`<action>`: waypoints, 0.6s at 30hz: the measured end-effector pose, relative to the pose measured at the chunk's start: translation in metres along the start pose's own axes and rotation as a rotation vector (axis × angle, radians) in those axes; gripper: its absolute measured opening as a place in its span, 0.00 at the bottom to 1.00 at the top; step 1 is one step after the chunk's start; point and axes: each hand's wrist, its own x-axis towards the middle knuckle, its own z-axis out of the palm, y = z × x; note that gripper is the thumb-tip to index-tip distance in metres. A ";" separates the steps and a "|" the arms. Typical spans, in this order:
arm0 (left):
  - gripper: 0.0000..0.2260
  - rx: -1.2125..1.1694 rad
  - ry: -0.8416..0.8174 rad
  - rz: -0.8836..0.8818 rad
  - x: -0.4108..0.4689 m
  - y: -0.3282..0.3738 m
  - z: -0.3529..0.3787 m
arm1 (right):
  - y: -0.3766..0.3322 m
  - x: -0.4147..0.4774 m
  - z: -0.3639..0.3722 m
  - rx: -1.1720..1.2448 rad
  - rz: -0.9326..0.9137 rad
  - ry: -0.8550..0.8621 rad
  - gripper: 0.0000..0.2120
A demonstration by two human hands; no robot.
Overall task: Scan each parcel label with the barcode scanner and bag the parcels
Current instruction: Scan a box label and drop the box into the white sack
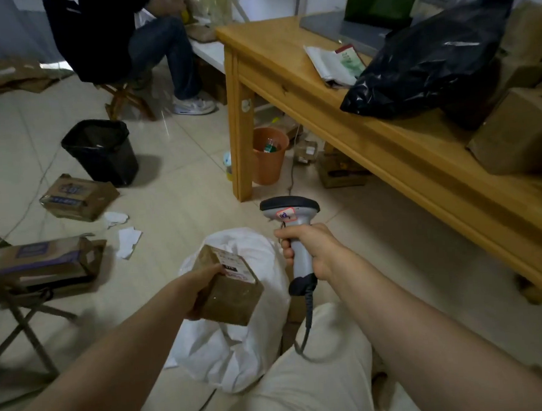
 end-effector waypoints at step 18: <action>0.17 -0.006 0.143 0.761 -0.067 0.128 0.088 | -0.030 -0.026 -0.040 0.018 -0.243 0.156 0.05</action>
